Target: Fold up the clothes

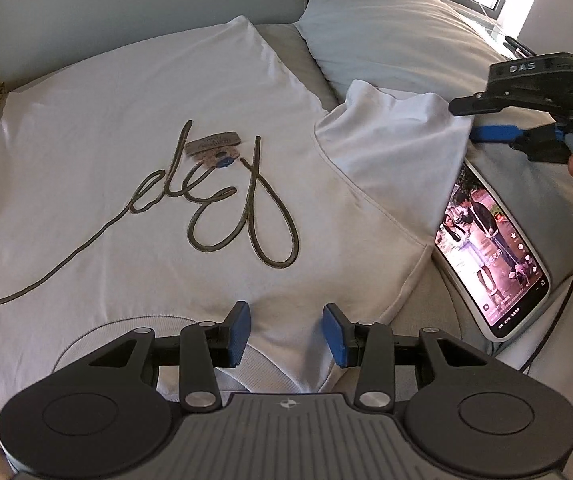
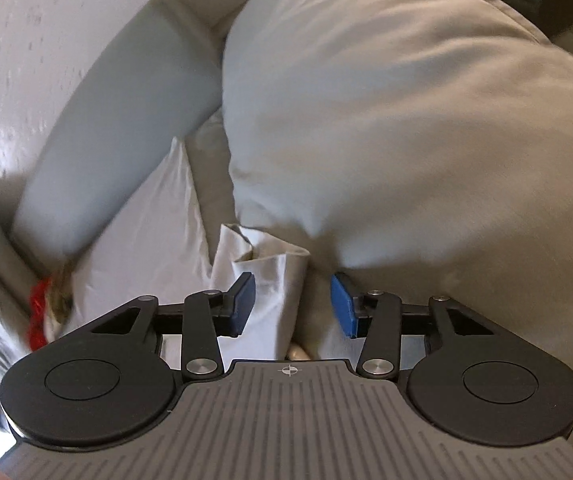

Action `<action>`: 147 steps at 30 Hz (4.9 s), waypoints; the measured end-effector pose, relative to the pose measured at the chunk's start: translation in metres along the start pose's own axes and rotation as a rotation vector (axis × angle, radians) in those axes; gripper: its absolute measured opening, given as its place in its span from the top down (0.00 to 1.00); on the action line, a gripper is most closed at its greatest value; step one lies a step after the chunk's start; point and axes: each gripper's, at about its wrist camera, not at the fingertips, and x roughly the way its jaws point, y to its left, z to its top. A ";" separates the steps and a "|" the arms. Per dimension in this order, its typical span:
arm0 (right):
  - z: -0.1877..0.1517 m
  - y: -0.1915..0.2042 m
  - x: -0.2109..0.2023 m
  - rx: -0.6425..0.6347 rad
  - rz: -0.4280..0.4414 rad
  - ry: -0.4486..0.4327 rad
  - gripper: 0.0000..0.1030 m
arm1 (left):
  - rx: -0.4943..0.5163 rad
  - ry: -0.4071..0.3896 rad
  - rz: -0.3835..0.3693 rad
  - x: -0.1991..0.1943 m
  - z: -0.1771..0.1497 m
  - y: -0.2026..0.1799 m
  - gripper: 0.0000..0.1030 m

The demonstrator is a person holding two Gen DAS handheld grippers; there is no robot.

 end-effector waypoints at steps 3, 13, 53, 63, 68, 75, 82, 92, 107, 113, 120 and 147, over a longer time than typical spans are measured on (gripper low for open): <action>-0.001 0.009 0.006 -0.078 -0.016 -0.003 0.63 | 0.003 -0.001 -0.002 0.000 0.000 0.000 0.61; -0.004 0.006 0.000 -0.036 -0.033 -0.063 0.99 | 0.022 0.001 -0.015 -0.001 0.000 0.000 0.61; -0.066 0.118 0.036 -0.365 -0.045 0.175 0.79 | -0.342 -0.068 -0.015 -0.063 -0.040 0.100 0.61; -0.107 0.098 0.006 -0.438 -0.078 0.267 0.77 | -0.332 -0.193 -0.190 -0.058 -0.010 0.083 0.74; -0.065 0.091 0.012 -0.261 0.004 0.129 0.87 | -0.240 -0.230 -0.245 -0.018 0.032 0.050 0.93; -0.058 0.093 0.078 -0.267 -0.055 0.212 0.98 | -0.267 -0.129 -0.190 0.029 0.024 0.060 0.95; -0.044 0.093 0.075 -0.202 0.026 0.089 0.92 | -0.266 -0.122 -0.210 0.026 0.022 0.065 0.93; -0.031 0.110 0.137 -0.105 0.012 0.123 0.98 | -0.252 -0.109 -0.213 0.030 0.023 0.066 0.90; -0.133 0.106 0.013 -0.410 -0.094 0.198 0.87 | -0.139 -0.071 -0.171 0.005 -0.004 0.049 0.92; -0.183 0.109 -0.042 -0.477 -0.104 0.123 0.84 | -0.062 -0.184 -0.113 -0.051 -0.051 0.053 0.92; -0.223 0.156 -0.043 -0.681 -0.033 0.061 0.75 | -0.192 -0.260 0.128 -0.073 -0.079 0.086 0.89; -0.087 0.055 0.000 -0.296 -0.422 -0.491 0.45 | -0.353 -0.290 0.020 -0.075 -0.040 0.099 0.73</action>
